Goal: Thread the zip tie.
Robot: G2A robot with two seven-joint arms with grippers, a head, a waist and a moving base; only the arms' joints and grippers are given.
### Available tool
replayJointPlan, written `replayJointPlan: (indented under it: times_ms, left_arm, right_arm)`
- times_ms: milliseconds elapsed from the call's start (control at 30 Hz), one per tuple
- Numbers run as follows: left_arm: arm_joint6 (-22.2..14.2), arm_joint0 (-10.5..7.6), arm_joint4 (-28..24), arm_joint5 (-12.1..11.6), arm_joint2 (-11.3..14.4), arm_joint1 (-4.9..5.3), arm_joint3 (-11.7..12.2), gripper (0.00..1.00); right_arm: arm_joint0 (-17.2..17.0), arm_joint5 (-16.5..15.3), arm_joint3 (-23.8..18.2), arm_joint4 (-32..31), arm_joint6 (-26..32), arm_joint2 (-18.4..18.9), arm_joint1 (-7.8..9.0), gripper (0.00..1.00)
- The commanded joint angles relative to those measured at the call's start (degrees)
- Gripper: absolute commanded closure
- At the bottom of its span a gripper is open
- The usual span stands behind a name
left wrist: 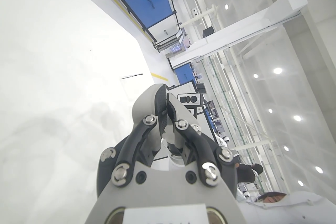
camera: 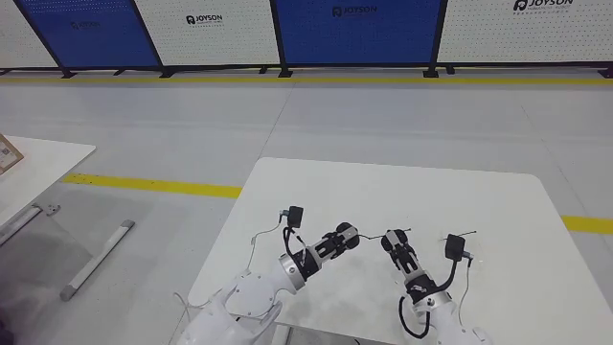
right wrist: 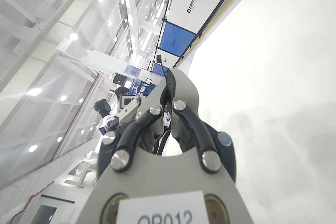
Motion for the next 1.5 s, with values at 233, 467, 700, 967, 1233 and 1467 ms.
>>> replayJointPlan:
  times_ms: [233, 467, 700, 967, 1233, 1467]
  left_arm:
    - [-0.1, 0.17, 1.0, 0.2, 0.2, 0.04, -0.1, 0.67]
    - [0.2, 0.25, 2.1, 0.3, 0.6, 0.03, -0.2, 0.65]
    - [1.6, -0.37, 4.2, 1.4, 1.8, -0.18, 0.3, 0.73]
    - [-0.1, -0.84, 2.7, 1.9, 2.5, -0.29, 0.7, 0.85]
    - [-0.4, -0.64, 2.8, 2.2, 2.3, -0.18, 0.3, 1.00]
    - [-0.2, -0.86, 2.9, 2.4, 2.5, -0.22, 0.4, 1.00]
  right_arm:
    - [0.1, 0.4, 0.1, 0.1, 0.0, 0.0, -0.09, 1.00]
    - [0.1, 0.1, 0.2, 0.0, -0.1, 0.0, -0.14, 1.00]
    - [-0.2, -0.4, -0.2, -0.5, -0.2, -0.4, -0.19, 1.00]
    - [-0.3, -0.8, -0.2, -0.6, -0.2, -0.3, -0.21, 1.00]
    - [-0.3, -1.0, -0.1, -0.4, -0.1, -0.2, -0.25, 1.00]
    - [-0.4, -0.9, -0.2, -0.5, 0.0, 0.0, -0.24, 1.00]
